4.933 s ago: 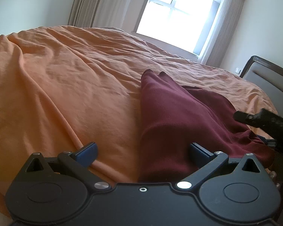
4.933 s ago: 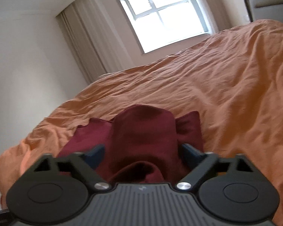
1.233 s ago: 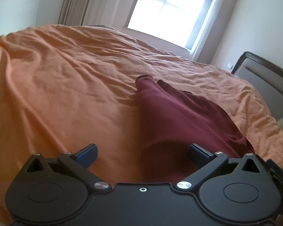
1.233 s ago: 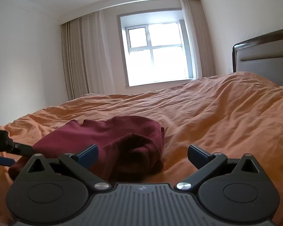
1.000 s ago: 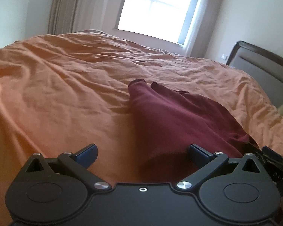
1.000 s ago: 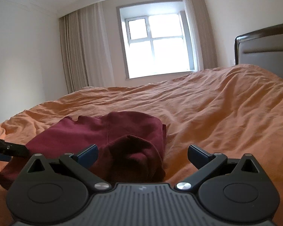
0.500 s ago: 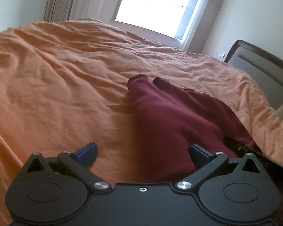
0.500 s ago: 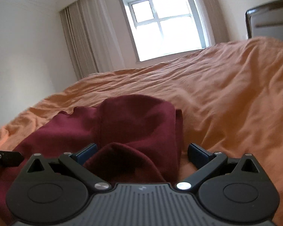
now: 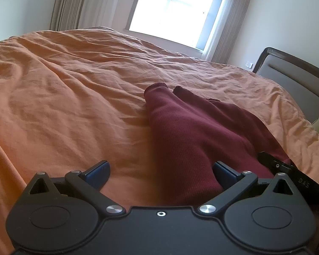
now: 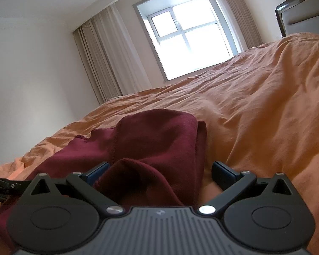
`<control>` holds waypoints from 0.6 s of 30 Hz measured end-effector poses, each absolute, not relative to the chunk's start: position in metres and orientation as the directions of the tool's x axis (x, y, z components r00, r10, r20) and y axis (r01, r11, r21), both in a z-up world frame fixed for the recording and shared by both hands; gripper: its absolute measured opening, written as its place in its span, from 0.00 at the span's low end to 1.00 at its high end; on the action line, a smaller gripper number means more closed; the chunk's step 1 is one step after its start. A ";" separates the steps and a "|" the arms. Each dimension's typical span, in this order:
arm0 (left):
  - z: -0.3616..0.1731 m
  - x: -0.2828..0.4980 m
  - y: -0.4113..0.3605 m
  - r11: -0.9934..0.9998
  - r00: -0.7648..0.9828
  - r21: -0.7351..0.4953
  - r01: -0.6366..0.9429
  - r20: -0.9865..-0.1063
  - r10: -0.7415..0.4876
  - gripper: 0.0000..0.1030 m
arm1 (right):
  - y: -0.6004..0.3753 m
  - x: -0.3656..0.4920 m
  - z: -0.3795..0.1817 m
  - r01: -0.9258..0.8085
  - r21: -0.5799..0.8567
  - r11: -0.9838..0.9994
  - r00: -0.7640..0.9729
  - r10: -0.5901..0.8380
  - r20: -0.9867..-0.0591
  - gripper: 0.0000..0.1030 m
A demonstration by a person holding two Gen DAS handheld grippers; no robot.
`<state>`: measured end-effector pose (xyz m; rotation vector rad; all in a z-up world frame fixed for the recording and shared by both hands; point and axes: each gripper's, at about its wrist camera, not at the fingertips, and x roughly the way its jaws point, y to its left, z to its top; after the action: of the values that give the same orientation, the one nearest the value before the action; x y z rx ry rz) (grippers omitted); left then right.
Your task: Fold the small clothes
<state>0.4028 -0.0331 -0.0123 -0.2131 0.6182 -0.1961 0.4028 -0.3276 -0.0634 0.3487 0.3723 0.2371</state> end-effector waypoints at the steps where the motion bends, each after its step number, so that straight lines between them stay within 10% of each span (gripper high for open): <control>1: -0.012 0.403 -0.033 0.960 0.797 -0.254 0.117 -0.553 -0.243 1.00 | -0.328 0.402 -0.064 -0.163 0.375 0.912 0.906 0.289 -0.310 1.00; 18: -0.005 0.414 -0.041 0.967 0.767 -0.232 0.106 -0.599 -0.228 1.00 | -0.327 0.395 -0.063 -0.168 0.372 0.913 0.912 0.287 -0.294 0.99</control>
<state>0.4141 -0.0414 -0.0052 -0.1888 0.6728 -0.1826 0.3954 -0.3274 -0.0632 0.3480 0.3516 0.2393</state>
